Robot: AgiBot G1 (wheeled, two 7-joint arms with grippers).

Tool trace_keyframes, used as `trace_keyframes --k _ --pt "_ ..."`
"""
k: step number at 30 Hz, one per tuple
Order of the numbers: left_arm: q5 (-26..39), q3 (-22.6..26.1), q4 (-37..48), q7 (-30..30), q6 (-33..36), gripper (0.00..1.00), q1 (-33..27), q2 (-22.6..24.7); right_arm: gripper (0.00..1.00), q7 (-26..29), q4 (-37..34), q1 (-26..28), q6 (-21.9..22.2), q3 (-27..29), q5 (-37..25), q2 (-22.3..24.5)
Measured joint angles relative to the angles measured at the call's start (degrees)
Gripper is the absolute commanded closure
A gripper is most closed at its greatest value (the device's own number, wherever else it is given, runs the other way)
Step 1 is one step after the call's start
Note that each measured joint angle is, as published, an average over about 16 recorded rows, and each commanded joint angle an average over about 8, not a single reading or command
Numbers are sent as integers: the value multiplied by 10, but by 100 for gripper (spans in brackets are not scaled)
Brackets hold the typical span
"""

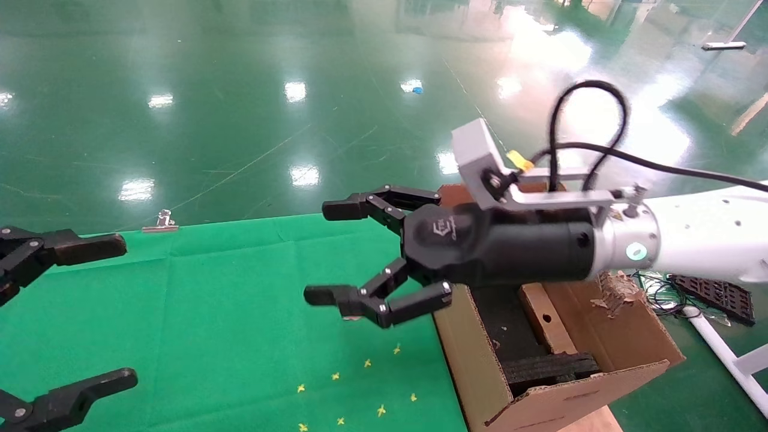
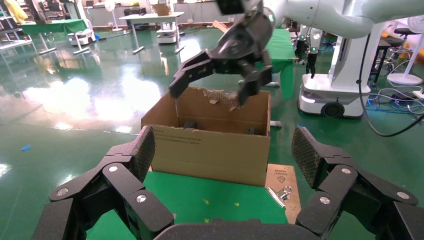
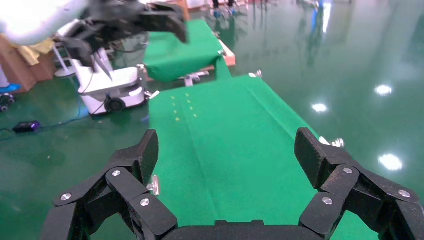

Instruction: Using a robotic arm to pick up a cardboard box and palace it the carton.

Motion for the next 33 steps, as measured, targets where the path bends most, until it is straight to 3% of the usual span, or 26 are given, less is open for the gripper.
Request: trace_keyframes --k 8,14,33 --pt "0 0 0 0 0 0 0 0 0 -32 75 -78 -15 95 20 12" --pt "0 0 0 0 0 0 0 0 0 -44 105 -110 -22 135 29 17" --pt "0 0 0 0 0 0 0 0 0 -41 98 -103 -20 126 26 16"
